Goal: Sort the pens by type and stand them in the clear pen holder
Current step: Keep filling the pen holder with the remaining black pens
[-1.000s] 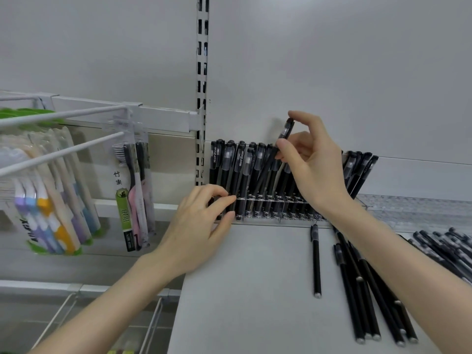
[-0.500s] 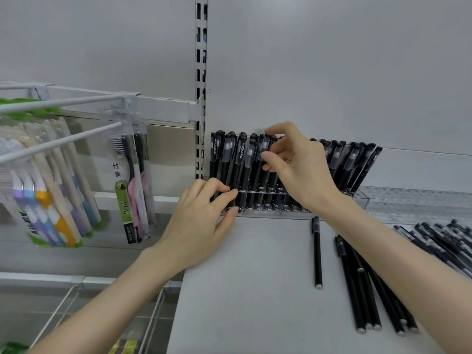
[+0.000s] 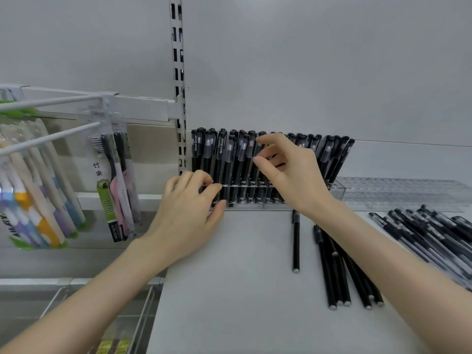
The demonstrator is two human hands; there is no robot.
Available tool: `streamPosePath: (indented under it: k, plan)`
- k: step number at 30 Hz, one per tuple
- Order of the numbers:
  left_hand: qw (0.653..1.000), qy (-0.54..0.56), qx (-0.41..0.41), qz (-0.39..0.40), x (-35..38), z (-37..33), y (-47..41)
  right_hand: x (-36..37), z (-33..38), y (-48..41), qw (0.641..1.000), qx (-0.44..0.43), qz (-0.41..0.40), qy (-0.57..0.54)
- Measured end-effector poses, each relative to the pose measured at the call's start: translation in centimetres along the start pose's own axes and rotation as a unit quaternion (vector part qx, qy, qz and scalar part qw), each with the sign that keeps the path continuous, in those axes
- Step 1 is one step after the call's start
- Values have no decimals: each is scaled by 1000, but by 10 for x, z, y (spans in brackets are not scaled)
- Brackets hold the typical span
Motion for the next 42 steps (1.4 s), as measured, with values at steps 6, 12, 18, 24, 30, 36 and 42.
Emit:
streamPosePath:
  k: [6,12,18,24,30,36,42]
  plan:
    - [995,94,-7,40,-7,-41,-3,-31,-26,37,1000,24,-7,10]
    - [977,112,-42,174,19,-111,-4,-54,-57,79,995,46,72,47]
    - [955,159,-147,204,44,-148,1,-50,-89,111,977,62,180,94]
    - [947,168,-209,178,59,-158,-6,-44,-109,127,964,105,238,50]
    - [923,247,-214,202,65,-157,-14,-41,-115,129,969,110,211,63]
    - [894,275,-211,283,69,-148,-29,-37,-120,129,969,119,208,64]
    - [881,284,-216,310,71,-145,-30,-36,-123,130,967,126,213,57]
Point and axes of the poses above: each hand's wrist, its own y-axis away from the middle knuckle, its own x-axis out of the palm, z = x × y, the point moved 9 cm from there along -y, towards the middle knuckle, and after that the axes turned 11 degrees about z, right-handed, at the moved point
